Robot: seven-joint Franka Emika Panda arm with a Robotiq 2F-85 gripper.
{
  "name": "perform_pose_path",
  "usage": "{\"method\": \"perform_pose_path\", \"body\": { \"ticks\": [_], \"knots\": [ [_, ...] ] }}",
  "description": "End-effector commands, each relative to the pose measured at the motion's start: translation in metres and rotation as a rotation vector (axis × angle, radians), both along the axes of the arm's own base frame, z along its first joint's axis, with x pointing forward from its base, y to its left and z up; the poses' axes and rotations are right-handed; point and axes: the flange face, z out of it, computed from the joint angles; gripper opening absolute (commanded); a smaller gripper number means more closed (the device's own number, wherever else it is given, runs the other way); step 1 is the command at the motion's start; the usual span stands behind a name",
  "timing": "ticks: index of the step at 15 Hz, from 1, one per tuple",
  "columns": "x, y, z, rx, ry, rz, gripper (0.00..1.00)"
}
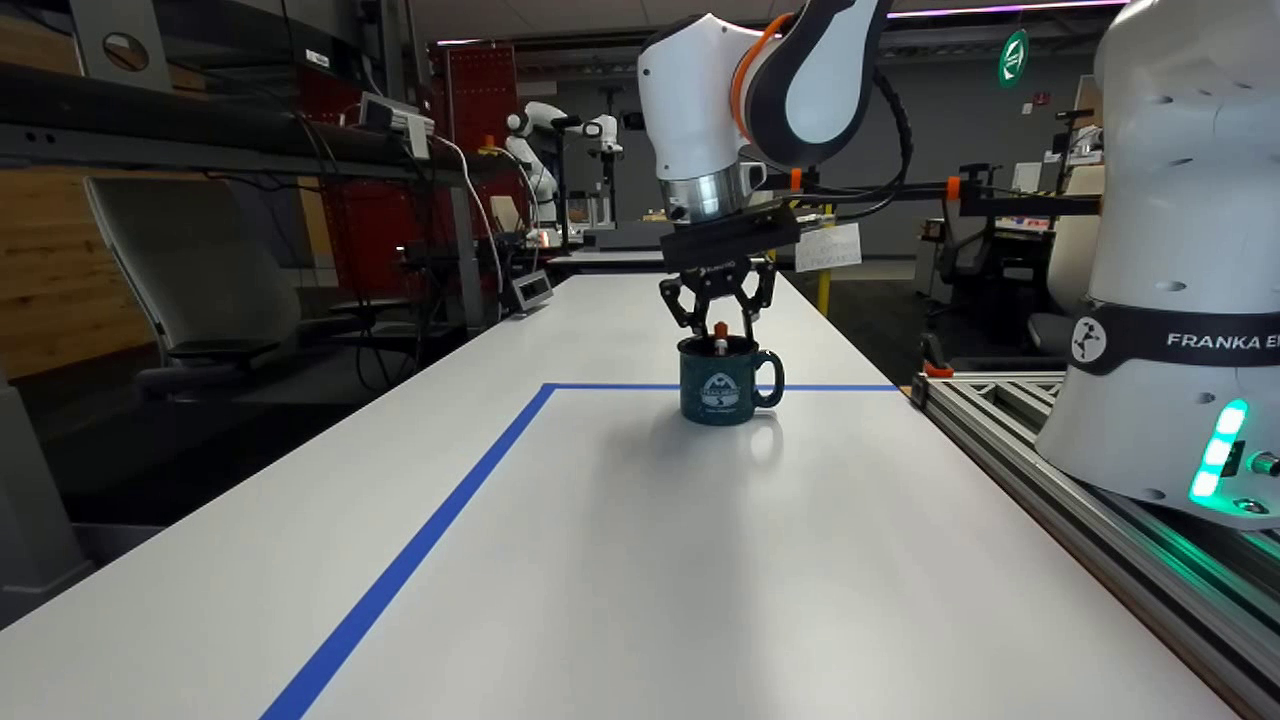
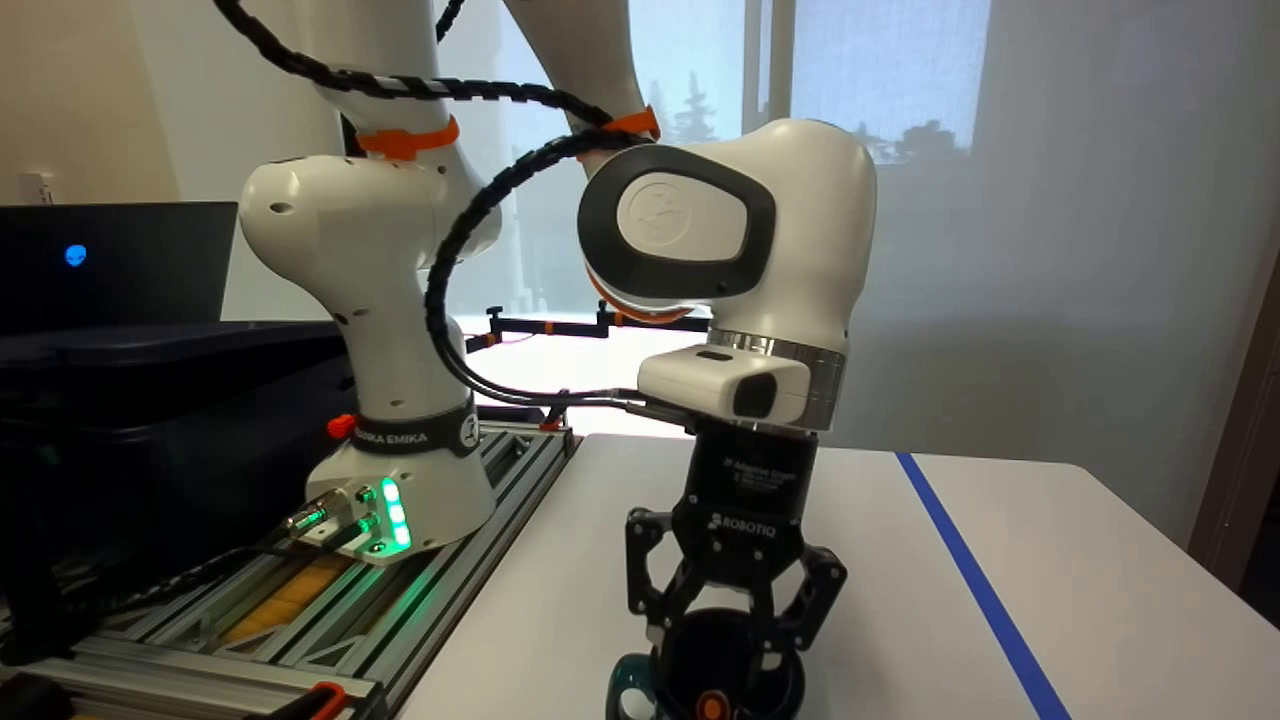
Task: Pick up the marker from the cup and put it on the table
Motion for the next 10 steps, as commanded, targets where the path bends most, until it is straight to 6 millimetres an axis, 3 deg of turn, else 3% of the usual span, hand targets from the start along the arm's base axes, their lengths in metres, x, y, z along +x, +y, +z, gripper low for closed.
{"method": "perform_pose_path", "body": {
  "ticks": [1, 5, 10],
  "knots": [
    [0.003, 0.004, -0.002, -0.007, 0.001, -0.002, 0.52],
    [0.008, 0.001, -0.002, -0.007, 0.002, -0.013, 0.46],
    [0.013, 0.001, -0.003, -0.004, 0.014, -0.023, 0.52]
  ]
}}
